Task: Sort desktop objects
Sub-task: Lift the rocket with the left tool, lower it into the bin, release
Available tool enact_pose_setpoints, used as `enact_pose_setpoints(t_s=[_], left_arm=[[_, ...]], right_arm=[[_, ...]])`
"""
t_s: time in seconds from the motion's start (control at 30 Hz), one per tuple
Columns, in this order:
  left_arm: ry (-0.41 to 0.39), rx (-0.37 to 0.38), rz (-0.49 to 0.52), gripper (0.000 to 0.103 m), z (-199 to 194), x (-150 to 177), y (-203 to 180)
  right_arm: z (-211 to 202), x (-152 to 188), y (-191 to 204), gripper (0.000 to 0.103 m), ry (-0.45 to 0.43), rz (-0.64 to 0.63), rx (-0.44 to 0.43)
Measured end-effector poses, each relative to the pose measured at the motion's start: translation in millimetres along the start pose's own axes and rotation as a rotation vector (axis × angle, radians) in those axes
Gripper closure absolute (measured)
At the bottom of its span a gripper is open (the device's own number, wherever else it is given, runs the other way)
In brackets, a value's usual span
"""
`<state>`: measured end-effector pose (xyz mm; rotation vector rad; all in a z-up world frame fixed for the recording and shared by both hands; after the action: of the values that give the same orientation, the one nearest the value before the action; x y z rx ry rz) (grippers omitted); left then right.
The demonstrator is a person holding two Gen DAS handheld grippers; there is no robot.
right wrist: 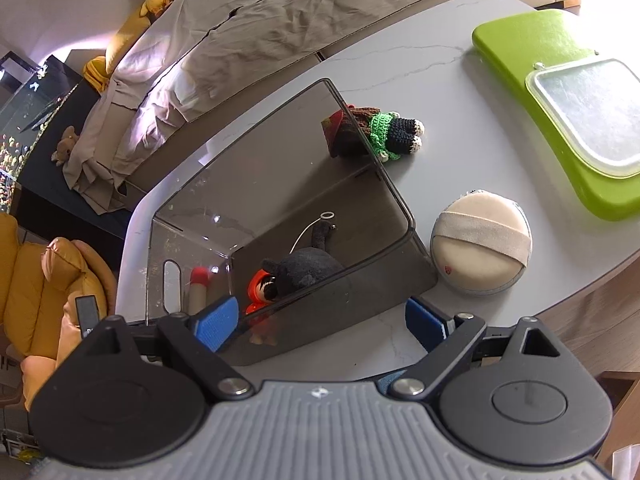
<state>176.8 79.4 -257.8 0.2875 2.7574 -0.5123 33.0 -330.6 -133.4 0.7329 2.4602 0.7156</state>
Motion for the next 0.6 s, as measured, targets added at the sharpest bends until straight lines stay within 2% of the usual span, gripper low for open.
enact_pose_setpoints(t_s=[0.1, 0.23, 0.37, 0.5, 0.6], left_arm=[[0.013, -0.053, 0.003, 0.073, -6, 1, -1], [-0.009, -0.057, 0.011, 0.073, -37, -5, -7], [-0.057, -0.069, 0.048, 0.073, -85, -23, -24], [-0.124, -0.046, 0.13, 0.073, -132, -56, -72], [-0.143, -0.002, 0.209, 0.073, -141, -76, -127]], right_arm=[[-5, -2, -2, 0.011, -0.018, 0.006, -0.021], [-11, -7, -8, 0.011, -0.042, 0.018, -0.048], [-15, -13, -18, 0.011, -0.061, 0.045, -0.072], [-17, -22, -22, 0.011, -0.098, 0.035, -0.08], [-19, -30, -23, 0.011, -0.128, 0.021, -0.084]])
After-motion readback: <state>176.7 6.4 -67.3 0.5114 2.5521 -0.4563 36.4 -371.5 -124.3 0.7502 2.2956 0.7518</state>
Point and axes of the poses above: each gripper's, at about its wrist camera, not at the fingertips, and z roughly the way its jaws point, y to its left, x to its underside, the point moved 7 cm from there along z, roughly the way its jaws point, and after that the axes turned 9 degrees about z, right-handed, at the moved point
